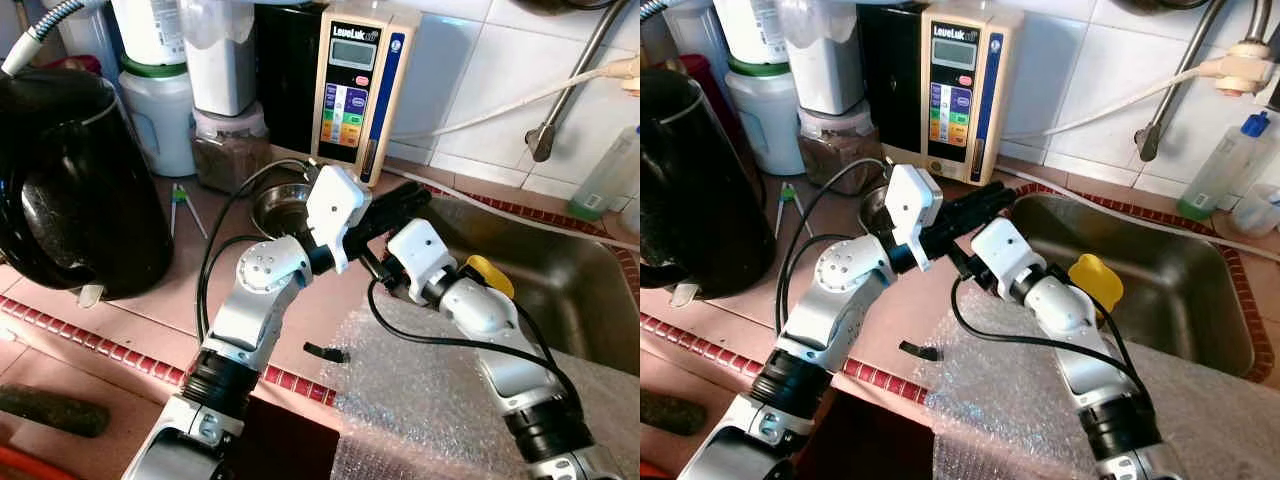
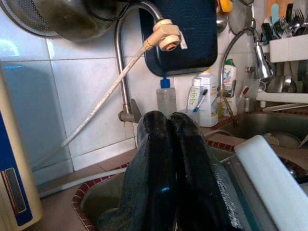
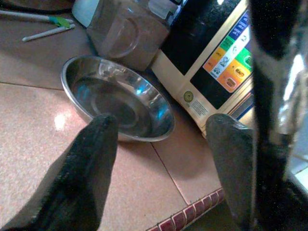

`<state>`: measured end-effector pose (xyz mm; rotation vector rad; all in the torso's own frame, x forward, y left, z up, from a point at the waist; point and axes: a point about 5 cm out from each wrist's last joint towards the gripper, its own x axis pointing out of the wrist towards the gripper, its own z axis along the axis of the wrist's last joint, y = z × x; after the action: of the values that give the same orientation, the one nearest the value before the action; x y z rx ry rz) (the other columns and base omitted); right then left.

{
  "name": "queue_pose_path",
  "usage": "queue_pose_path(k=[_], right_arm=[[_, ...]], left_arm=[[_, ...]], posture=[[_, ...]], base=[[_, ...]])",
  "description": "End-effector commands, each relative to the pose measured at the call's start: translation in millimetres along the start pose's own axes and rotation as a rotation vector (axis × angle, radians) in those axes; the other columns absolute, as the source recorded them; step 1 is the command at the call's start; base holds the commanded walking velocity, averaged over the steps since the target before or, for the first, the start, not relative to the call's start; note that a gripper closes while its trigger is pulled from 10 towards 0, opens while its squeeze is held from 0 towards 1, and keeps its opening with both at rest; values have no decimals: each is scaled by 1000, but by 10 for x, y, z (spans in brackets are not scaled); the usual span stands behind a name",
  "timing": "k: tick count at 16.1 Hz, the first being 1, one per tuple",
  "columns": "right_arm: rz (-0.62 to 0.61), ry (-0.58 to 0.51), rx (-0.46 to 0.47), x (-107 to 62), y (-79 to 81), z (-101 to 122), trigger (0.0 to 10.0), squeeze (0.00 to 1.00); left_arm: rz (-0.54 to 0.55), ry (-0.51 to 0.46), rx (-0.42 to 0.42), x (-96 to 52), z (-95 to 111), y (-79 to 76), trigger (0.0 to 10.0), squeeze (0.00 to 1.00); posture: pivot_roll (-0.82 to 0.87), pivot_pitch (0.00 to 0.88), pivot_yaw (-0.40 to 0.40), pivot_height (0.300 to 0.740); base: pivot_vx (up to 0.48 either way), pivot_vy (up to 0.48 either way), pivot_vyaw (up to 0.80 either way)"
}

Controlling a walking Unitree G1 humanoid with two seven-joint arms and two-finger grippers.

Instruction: Kitchen organization

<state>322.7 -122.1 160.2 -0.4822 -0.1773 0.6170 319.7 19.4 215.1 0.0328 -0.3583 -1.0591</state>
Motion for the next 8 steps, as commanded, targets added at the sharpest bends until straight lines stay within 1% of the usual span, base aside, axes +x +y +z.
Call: queue_pose_path(k=[1,3,8], right_arm=[[19,-18,9,-40,12,38,0,0],[10,-13,12,-73,-6,32,0,0],[-1,-20,16,-79,0,60,0,0]], left_arm=[[-29,-34,8,60,86,-51,0,0],[-33,-31,6,56,80,-54,0,0],[-32,-23,6,47,67,-56,0,0]], posture=[[48,0,-50,740],[47,0,-49,740],[49,0,-52,740]], base=[[0,0,0],[0,0,0],[0,0,0]])
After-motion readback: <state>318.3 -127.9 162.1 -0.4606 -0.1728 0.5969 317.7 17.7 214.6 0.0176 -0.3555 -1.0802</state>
